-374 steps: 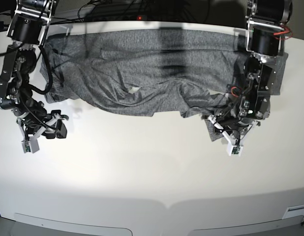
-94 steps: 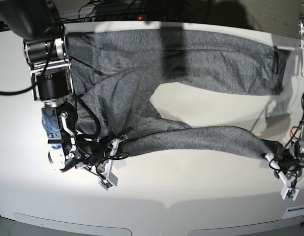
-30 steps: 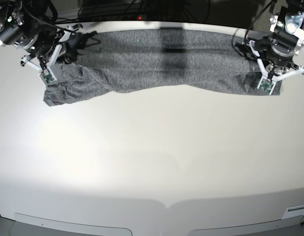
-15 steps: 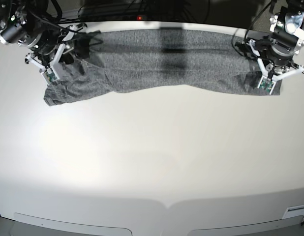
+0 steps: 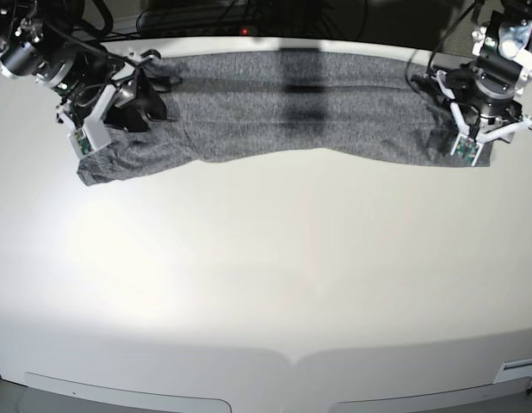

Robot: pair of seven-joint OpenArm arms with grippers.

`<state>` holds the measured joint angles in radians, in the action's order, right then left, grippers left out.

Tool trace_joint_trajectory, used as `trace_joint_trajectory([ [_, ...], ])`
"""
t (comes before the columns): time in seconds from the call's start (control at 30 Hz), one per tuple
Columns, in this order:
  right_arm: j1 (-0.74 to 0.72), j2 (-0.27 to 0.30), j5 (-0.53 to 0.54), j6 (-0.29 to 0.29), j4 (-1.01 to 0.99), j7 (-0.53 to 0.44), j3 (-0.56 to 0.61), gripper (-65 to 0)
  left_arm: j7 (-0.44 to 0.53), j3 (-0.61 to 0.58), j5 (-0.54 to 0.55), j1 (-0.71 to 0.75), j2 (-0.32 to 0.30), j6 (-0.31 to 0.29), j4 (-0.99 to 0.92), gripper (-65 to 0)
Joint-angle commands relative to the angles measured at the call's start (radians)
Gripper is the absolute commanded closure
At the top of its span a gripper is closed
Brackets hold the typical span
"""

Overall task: Fold the T-shirt properly
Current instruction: 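Lay the folded strip down and press it flat with both grippers, then grasp the strip ends with both grippers and stretch it lengthwise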

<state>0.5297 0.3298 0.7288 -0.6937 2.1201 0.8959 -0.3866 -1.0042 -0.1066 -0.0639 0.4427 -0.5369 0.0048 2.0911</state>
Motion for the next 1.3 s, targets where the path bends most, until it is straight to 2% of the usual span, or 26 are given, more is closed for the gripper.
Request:
trace_joint_trajectory([
  [0.0,0.0,0.011,0.015,-0.004,0.013,-0.015,-0.006,-21.7,0.021,0.008,-0.026,-0.005,-0.012,0.011,0.018,-27.1],
  [0.17,-0.001,0.003,0.016,-0.004,0.01,-0.017,-0.006,-21.7,0.056,0.008,-0.025,-0.005,-0.012,0.011,0.018,-27.1],
  [0.3,-0.001,-0.055,0.012,-0.004,0.006,-0.018,-0.006,-21.7,0.071,0.008,-0.01,-0.005,-0.005,0.013,0.016,-27.1],
  [0.47,-0.056,-0.136,-0.006,-0.004,-0.069,-0.034,-0.006,-21.7,0.153,0.008,-0.007,-0.011,0.074,0.017,-0.037,-27.1],
  [0.6,-0.165,-0.171,-0.065,-0.004,-0.212,-0.035,-0.006,-21.6,0.158,0.008,-0.007,-0.034,0.13,0.018,-0.099,-27.1],
  [0.77,-0.256,-0.169,-0.072,-0.004,-0.364,0.004,0.007,-21.6,0.156,0.008,0.001,-0.035,0.157,0.018,-0.189,-27.1],
  [0.9,-0.261,-0.143,-0.124,-0.004,-0.371,0.057,0.089,-21.6,0.159,0.008,0.011,-0.035,0.16,0.018,-0.27,-27.1],
  [0.97,-0.261,-0.118,-0.214,-0.004,-0.371,0.028,0.149,-21.6,0.161,0.008,0.018,-0.035,0.16,0.018,-0.301,-27.1],
  [1.1,-0.264,-0.083,-0.383,-0.004,-0.386,-0.093,0.272,-19.9,0.167,0.008,0.027,-0.054,0.161,0.018,-0.348,-27.1],
  [1.2,-0.275,-0.078,-0.459,-0.004,-0.423,-0.156,0.344,-18.2,0.168,0.008,0.068,-0.081,0.163,0.018,-0.362,-27.1],
  [1.27,-0.296,-0.078,-0.468,-0.004,-0.464,-0.174,0.383,-18.2,0.169,0.008,0.072,-0.098,0.174,0.018,-0.363,-27.1],
])
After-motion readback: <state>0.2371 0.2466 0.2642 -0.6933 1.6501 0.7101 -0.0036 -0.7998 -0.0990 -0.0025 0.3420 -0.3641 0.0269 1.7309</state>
